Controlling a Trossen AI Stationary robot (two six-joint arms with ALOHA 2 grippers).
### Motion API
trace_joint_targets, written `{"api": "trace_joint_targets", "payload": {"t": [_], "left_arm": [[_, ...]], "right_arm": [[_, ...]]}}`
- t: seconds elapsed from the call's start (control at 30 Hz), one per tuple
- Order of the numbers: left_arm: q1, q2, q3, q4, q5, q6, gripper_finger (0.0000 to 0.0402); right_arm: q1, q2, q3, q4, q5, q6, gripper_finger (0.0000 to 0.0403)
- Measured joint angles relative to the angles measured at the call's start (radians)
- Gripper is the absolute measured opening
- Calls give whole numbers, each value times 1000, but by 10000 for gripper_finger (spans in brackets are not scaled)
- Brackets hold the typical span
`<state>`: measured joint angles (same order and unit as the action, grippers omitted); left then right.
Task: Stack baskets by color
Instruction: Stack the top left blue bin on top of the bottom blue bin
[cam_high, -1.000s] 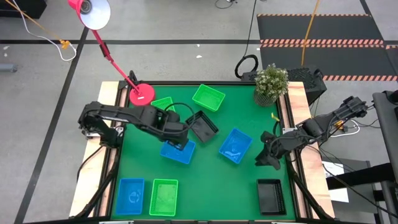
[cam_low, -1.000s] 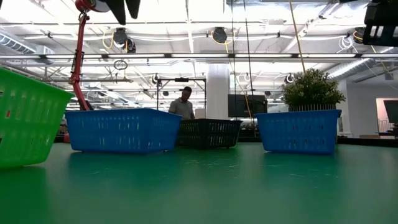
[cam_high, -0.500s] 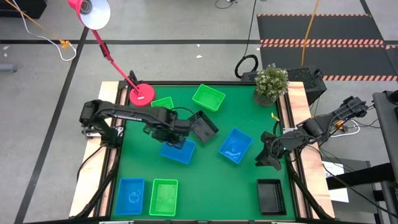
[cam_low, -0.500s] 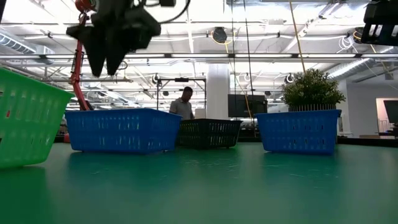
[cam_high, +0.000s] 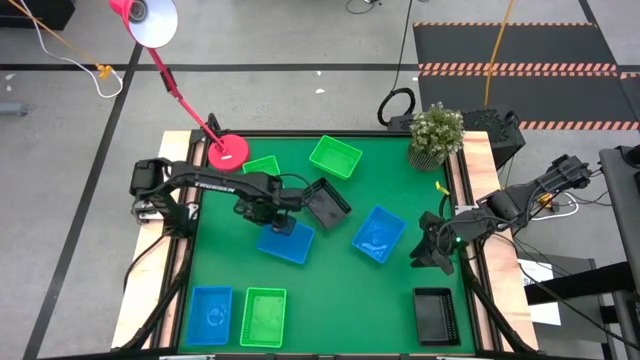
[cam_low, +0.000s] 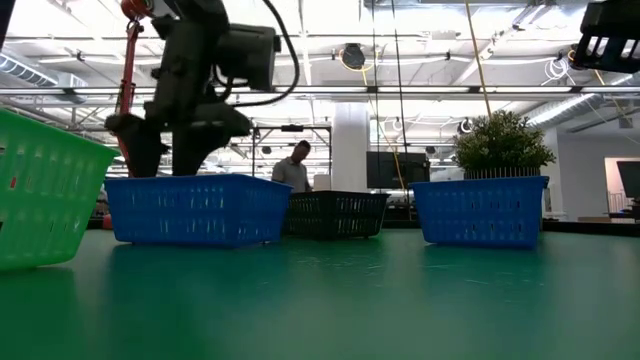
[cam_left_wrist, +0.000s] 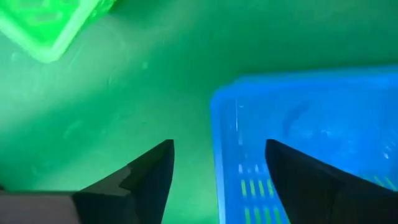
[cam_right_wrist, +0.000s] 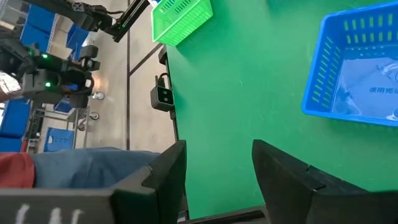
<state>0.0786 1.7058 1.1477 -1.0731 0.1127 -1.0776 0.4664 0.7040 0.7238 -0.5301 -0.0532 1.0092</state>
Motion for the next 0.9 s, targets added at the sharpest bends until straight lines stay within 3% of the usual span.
{"api": "trace_joint_targets", "payload": {"t": [0.6,0.9], "left_arm": [[40,-1,-23,24,49,195,16],[52,-51,15,-67,65,338,8]], "right_arm": [[-35,2,0,4,86,18,176],[-72,2,0,11,138,30,176]]}}
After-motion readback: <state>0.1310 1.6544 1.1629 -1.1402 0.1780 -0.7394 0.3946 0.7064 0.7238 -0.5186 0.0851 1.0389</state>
